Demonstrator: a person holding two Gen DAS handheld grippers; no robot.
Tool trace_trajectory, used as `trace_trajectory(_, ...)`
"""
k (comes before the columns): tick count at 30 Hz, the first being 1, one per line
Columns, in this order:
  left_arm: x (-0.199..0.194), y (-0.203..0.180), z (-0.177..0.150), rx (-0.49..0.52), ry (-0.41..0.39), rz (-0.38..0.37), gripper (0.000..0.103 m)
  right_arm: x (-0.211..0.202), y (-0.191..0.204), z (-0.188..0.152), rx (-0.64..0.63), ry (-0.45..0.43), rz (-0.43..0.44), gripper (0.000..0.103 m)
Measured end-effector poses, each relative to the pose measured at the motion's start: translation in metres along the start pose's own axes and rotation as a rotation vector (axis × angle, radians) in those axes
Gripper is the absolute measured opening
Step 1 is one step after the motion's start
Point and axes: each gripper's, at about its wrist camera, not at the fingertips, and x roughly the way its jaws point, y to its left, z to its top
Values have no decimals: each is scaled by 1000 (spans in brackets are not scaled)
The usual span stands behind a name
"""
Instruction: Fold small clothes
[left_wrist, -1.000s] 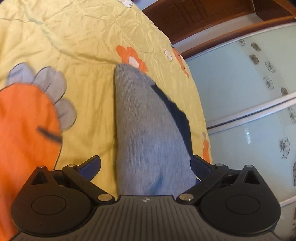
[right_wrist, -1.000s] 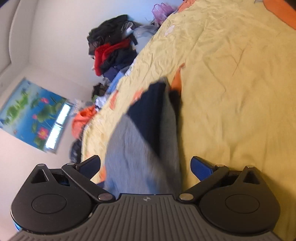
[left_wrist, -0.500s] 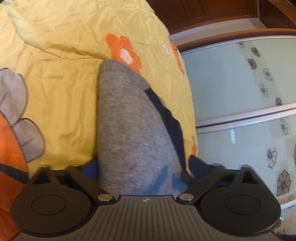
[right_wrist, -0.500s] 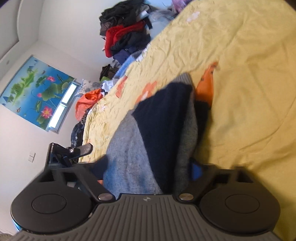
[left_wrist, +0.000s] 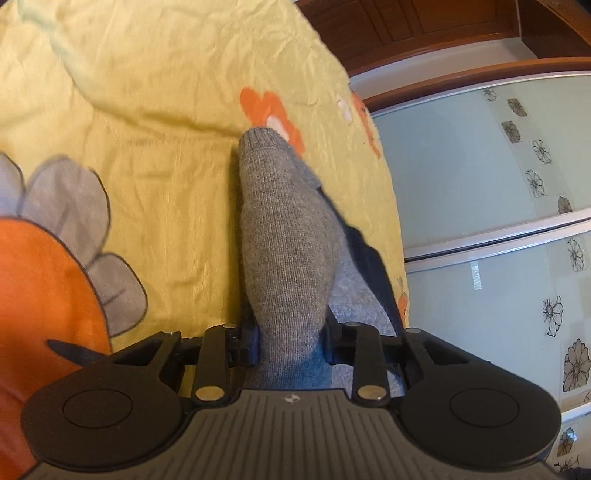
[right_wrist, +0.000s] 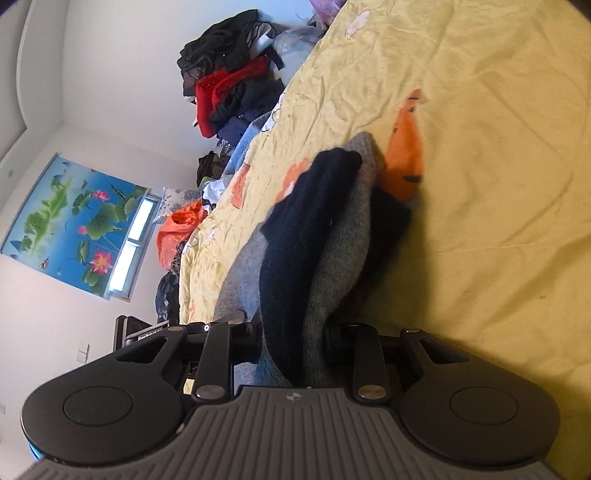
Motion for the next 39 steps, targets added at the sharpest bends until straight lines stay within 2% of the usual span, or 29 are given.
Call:
trace_trajectory(5,-36,-7,5,26,-46,12,29,20,26,-4,7,-4,27,32)
trace_trajectory(11,-87,1,21,45,-91,47,28,57,60,-11,-11,21,82,32)
trace_trajectory(14,-100,18,27,29,-86,104,29,79,66,-12,-34,48,44,32)
trace_trajectory(17,-93,40,30,16,-51,168,32,99,57,-20,-58,86,-31,33)
trace_trajectory(18,-90,47,30,10,-49,181,40,103,55,-23,-84,81,-62,39)
trace_trajectory(19,-88,54,30,1,-53,156,45,104,52,-28,-93,75,-83,47)
trace_trajectory(20,-90,59,29,-16,-61,122,49,102,51,-31,-112,65,-53,49)
trace_trajectory(21,-95,61,26,-39,-73,102,62,100,55,-33,-141,71,-44,58)
trace_trajectory(22,-102,59,22,-44,-91,94,85,98,59,-36,-174,80,-43,75)
trace_trajectory(23,-110,53,16,-20,-115,105,93,93,66,-38,-208,87,-48,85)
trace_trajectory(24,-120,46,7,11,-142,116,101,86,70,-40,-225,82,-54,101)
trace_trajectory(27,-143,34,-27,27,-159,108,101,62,72,-48,-230,87,-91,102)
trace_trajectory(31,-153,30,-78,31,-109,86,101,27,63,-69,-283,64,-124,102)
trace_trajectory(34,-148,32,-99,52,-88,109,100,11,58,-92,-317,26,-124,102)
trace_trajectory(36,-141,38,-102,49,-78,110,100,8,57,-98,-295,16,-118,102)
trace_trajectory(38,-136,40,-103,46,-69,102,92,8,61,-102,-269,-4,-144,102)
trace_trajectory(39,-135,40,-103,40,-56,110,68,7,64,-108,-282,-21,-162,102)
